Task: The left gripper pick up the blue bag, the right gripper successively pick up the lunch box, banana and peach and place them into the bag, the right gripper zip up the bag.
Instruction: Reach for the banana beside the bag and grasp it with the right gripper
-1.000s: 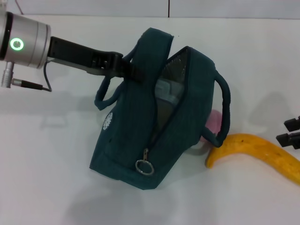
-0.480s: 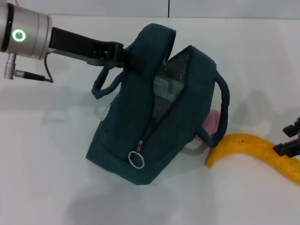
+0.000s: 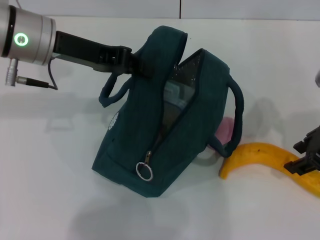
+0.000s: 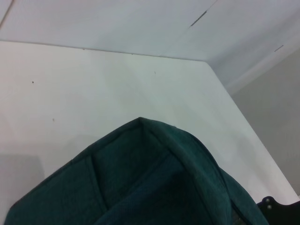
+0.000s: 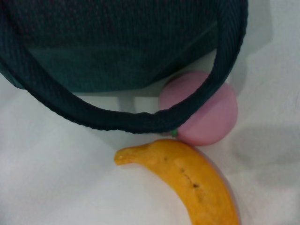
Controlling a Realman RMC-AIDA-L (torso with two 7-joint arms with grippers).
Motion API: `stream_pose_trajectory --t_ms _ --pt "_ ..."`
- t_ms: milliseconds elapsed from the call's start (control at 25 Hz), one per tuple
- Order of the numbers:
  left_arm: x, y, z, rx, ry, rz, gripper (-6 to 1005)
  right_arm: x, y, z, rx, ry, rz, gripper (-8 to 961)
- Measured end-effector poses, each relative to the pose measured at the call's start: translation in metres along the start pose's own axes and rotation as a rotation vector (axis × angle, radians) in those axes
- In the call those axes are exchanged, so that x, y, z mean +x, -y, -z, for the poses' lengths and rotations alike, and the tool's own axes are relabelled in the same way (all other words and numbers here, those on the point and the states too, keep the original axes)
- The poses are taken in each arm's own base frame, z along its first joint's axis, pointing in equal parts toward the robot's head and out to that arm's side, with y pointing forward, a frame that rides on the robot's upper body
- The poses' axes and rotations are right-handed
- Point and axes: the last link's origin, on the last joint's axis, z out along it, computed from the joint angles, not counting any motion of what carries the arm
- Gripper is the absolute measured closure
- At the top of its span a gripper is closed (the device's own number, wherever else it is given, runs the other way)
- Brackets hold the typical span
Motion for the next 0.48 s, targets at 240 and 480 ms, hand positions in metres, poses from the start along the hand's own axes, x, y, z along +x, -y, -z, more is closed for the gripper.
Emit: stream_pose_trajectory --t_ms 240,480 --pt "0.0 0.0 0.0 -0.001 0.001 0.0 943 -0.001 -0.001 -0.01 -0.002 -0.032 0.018 417" --pt "-0.001 0.001 0.0 0.0 0.001 0.003 943 -0.002 -0.001 -0.016 -0.007 -0.04 0.017 419"
